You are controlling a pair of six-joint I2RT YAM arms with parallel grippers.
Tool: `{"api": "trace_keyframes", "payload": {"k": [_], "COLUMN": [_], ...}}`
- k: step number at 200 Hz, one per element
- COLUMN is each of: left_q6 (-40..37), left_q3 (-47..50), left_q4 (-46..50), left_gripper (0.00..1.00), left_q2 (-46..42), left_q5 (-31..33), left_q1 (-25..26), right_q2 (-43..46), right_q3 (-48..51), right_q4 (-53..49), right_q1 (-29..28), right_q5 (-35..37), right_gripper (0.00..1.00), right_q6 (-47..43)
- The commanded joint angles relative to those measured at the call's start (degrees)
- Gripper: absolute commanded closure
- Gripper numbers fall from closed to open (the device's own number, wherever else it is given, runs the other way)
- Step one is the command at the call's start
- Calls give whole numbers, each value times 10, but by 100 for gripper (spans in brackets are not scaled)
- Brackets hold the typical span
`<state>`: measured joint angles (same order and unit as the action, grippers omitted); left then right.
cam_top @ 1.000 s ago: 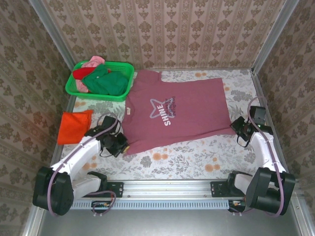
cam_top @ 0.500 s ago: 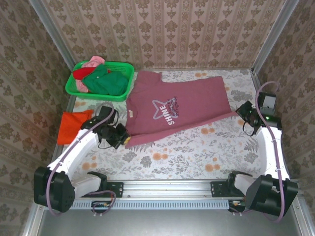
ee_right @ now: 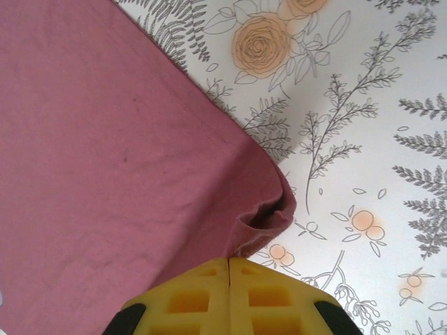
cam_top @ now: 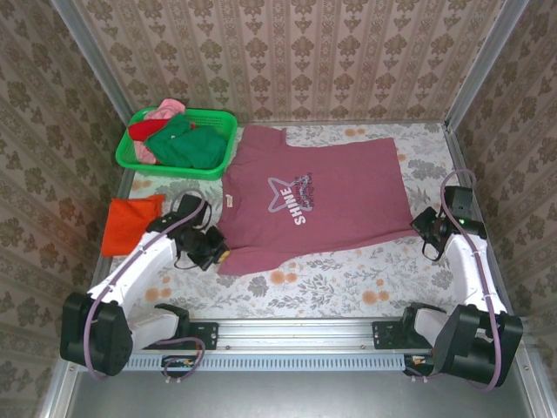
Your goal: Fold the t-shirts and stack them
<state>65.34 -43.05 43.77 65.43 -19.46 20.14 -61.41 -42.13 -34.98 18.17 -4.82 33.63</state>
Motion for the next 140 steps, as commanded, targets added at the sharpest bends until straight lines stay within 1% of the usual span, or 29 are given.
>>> {"api": "trace_keyframes", "payload": {"k": [1,40,86,140], "left_q6": [-32,-77,-106,-129], "left_q3": [-56,-131,-213,-299], "left_q4": [31,65,69,78], "left_gripper": [100,100,100,100], "left_q2": [18,85,164,246], "left_q5": [28,35,28,23], "left_q1": [-9,-23,-33,-40], "right_q2": [8,-34,-103,-179], "right_q3": [-5,-47,-108,-168], "right_q4": [-4,12,10,-7], "right_q1": [3,4,3,0], "right_q5": [21,6,-28,-35], "right_gripper": [100,100,100,100], "right_q6": [23,34,31,20]}}
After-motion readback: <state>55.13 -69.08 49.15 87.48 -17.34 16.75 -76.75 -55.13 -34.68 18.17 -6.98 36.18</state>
